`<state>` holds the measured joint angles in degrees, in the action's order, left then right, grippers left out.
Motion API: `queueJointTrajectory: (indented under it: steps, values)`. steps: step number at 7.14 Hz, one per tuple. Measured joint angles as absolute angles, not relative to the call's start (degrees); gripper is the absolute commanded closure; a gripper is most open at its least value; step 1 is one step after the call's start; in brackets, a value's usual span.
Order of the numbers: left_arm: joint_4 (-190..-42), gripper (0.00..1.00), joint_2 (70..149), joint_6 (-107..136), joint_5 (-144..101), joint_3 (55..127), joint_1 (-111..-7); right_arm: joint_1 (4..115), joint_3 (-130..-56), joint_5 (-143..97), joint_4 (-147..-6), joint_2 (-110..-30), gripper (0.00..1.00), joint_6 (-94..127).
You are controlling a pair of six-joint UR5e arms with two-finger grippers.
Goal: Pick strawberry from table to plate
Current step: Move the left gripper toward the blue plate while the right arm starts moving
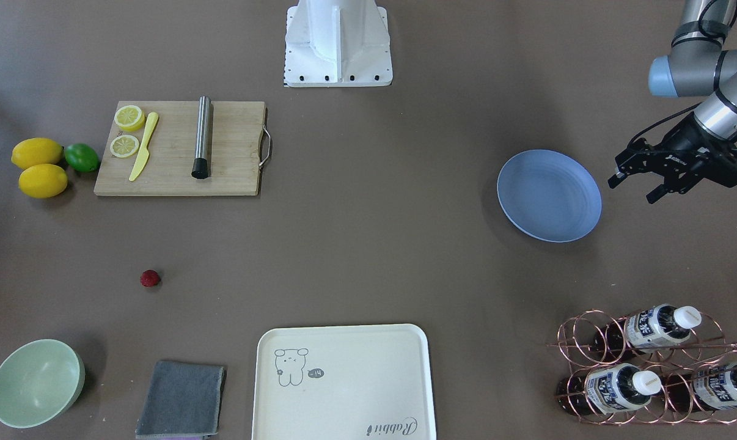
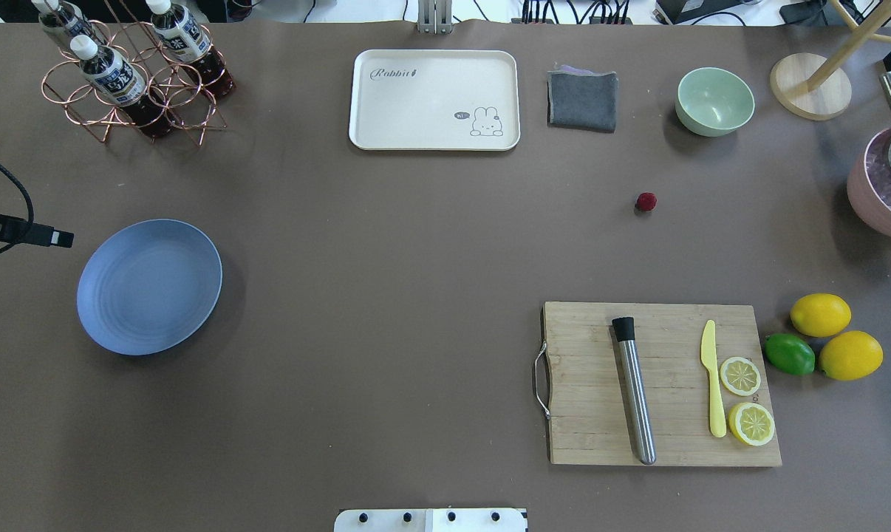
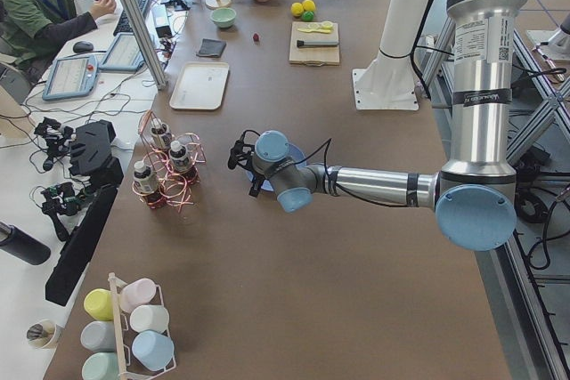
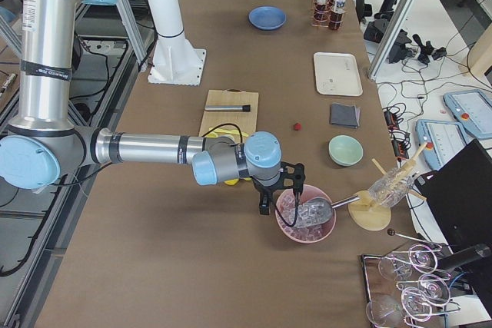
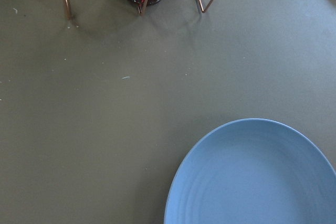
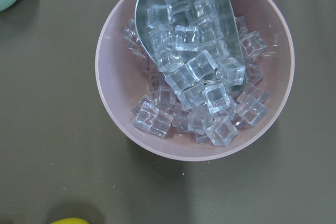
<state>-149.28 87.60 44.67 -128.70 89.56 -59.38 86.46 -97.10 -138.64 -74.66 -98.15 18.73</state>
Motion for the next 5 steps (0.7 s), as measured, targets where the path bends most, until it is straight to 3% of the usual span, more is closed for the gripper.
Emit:
queueJointTrajectory:
  steps: [2,3,4,5]
  values:
    - [-153.57,0.07,87.87,46.12,-122.27,86.86,-54.1,85.9,-97.02,-138.92,-74.35,-97.76,0.0,20.46]
    - [-156.12,0.18,87.93,47.29,-120.99,85.16,-52.32,85.58,-97.15,-139.05,-73.71,-97.37,0.0,23.19]
    - [-158.27,0.71,87.96,47.87,-120.52,83.61,-51.37,85.18,-97.15,-139.1,-72.49,-97.14,0.0,25.6]
    - [-159.41,1.0,87.96,48.12,-120.38,82.91,-50.98,84.95,-97.1,-139.12,-71.73,-97.07,0.0,26.7]
